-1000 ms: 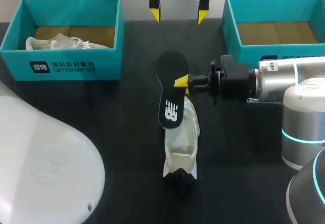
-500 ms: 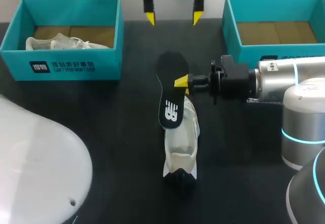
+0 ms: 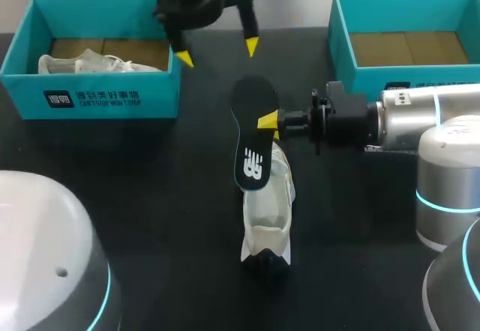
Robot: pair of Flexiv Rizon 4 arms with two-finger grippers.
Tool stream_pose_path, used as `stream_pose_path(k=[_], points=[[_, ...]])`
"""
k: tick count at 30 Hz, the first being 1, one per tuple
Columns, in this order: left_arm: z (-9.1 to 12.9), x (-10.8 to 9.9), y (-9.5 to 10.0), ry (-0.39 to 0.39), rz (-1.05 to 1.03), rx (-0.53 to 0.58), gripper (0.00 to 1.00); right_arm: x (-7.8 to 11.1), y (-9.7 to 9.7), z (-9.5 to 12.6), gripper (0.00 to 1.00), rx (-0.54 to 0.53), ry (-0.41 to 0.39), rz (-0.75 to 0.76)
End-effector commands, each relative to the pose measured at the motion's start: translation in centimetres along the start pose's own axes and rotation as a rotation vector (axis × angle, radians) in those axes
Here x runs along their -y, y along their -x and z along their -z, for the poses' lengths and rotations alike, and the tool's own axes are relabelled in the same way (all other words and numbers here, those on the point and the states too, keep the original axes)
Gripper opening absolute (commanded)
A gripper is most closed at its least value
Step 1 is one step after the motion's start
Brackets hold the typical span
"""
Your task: Take the shoe out of the shoebox, open the shoe tongue, remove and reinsert the insole, then place the shoe into the shoebox
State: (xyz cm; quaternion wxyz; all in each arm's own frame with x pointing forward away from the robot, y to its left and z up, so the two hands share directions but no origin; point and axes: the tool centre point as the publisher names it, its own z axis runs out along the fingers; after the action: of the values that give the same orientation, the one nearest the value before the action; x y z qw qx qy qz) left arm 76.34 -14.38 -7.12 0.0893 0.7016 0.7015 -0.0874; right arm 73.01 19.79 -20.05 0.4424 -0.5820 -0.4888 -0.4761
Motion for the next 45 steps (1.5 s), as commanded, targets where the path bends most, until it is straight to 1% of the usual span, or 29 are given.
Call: stream_pose_path(k=[1, 2, 3, 6, 9, 12, 14, 15, 16, 17, 29, 30, 32, 35, 40, 43, 45], points=[[-0.9, 0.9, -1.6, 0.153, -0.025, 1.553, 1.0, 0.1, -0.1, -0.1, 0.0, 0.006, 0.001, -0.001], [-1.2, 1.0, -1.6, 0.163, -0.026, 1.597, 1.0, 0.1, -0.1, -0.1, 0.0, 0.006, 0.001, -0.001], [-1.3, 1.0, -1.6, 0.171, -0.027, 1.617, 1.0, 0.1, -0.1, -0.1, 0.0, 0.006, 0.001, -0.001], [-1.4, 1.4, -1.6, 0.214, -0.051, 1.638, 1.0, 0.1, -0.1, -0.1, 0.0, 0.006, 0.001, -0.001], [-1.1, 1.2, -2.1, 0.22, -0.054, 1.717, 1.0, 0.1, -0.1, -0.1, 0.0, 0.006, 0.001, -0.001], [-1.0, 1.0, -2.5, 0.228, -0.047, 1.739, 1.0, 0.1, -0.1, -0.1, 0.0, 0.006, 0.001, -0.001], [-1.0, 1.0, -2.8, 0.212, -0.042, 1.763, 1.0, 0.1, -0.1, -0.1, 0.0, 0.006, 0.001, -0.001], [-1.1, 1.0, -3.0, 0.184, -0.048, 1.764, 1.0, 0.1, -0.1, -0.1, 0.0, 0.006, 0.001, -0.001], [-1.1, 1.0, -3.1, 0.137, -0.072, 1.747, 1.0, 0.1, -0.1, -0.1, 0.0, 0.006, 0.001, -0.001], [-0.8, 1.0, -3.4, 0.085, -0.1, 1.7, 1.0, 0.1, -0.1, -0.1, 0.0, 0.006, 0.001, -0.001], [-0.8, 1.0, -3.4, 0.085, -0.1, 1.7, 1.0, 0.1, -0.1, -0.1, 0.0, 0.006, 0.001, -0.001], [-1.3, 1.1, -3.5, 0.103, -0.1, 1.704, 1.0, 0.1, -0.1, -0.1, 0.0, 0.006, 0.001, -0.001], [-2.1, 1.1, -4.1, 0.114, -0.079, 1.784, 1.0, 0.1, -0.1, -0.1, 0.0, 0.006, 0.001, -0.001], [-3.3, 1.0, -4.9, 0.126, -0.056, 1.838, 1.0, 0.1, -0.1, -0.1, 0.0, 0.006, 0.001, -0.001], [-4.4, 1.1, -5.1, 0.141, -0.034, 1.863, 1.0, 0.1, -0.1, -0.1, 0.0, 0.006, 0.001, -0.001], [-5.1, 1.2, -5.1, 0.148, -0.011, 1.864, 1.0, 0.1, -0.1, -0.1, 0.0, 0.006, 0.001, -0.001], [-5.6, 1.1, -5.0, 0.144, 0.004, 1.846, 1.0, 0.1, -0.1, -0.1, 0.0, 0.006, 0.001, -0.001]])
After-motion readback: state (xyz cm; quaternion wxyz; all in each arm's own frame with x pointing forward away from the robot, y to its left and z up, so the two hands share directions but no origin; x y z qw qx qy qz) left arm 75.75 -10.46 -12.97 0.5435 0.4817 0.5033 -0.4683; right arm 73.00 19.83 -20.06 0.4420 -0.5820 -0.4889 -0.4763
